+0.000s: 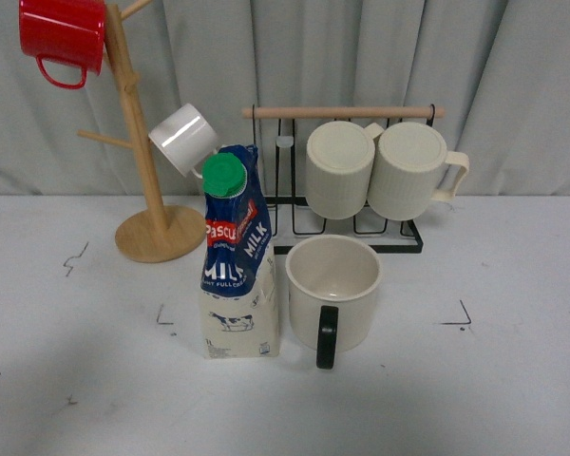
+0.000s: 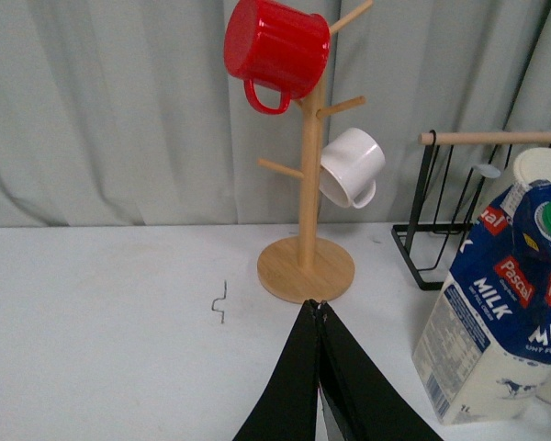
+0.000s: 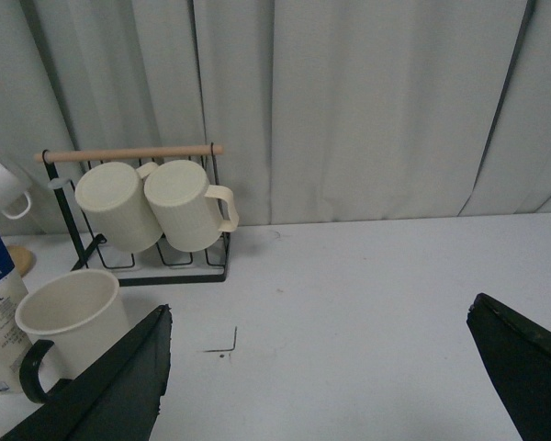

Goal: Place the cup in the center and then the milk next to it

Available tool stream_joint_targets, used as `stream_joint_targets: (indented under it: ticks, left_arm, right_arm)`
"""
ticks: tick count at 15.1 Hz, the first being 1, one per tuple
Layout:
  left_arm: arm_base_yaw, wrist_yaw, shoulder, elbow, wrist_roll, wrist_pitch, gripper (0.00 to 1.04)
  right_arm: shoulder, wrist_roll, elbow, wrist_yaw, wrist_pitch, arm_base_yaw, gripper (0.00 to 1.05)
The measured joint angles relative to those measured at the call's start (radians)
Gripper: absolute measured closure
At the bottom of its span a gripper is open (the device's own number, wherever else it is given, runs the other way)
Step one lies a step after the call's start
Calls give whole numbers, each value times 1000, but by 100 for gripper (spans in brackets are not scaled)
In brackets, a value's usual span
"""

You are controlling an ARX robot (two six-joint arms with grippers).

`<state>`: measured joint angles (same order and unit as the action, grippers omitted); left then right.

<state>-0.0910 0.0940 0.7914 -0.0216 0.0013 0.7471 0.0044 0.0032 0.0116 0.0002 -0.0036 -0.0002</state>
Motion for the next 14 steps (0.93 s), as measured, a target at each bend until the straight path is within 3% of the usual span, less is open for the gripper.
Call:
stream_joint_targets:
  ticks: [1, 3, 14]
  left_arm:
    - [50, -70, -53, 8, 0, -44, 103]
    - [97, -79, -139, 11, -1, -114, 103]
    - [89, -94, -529, 11, -1, -483, 103]
  right_arm:
    - [0, 0, 0, 0, 0, 0, 6]
    - [0, 0, 0, 0, 0, 0, 6]
    - [0, 0, 0, 0, 0, 0, 6]
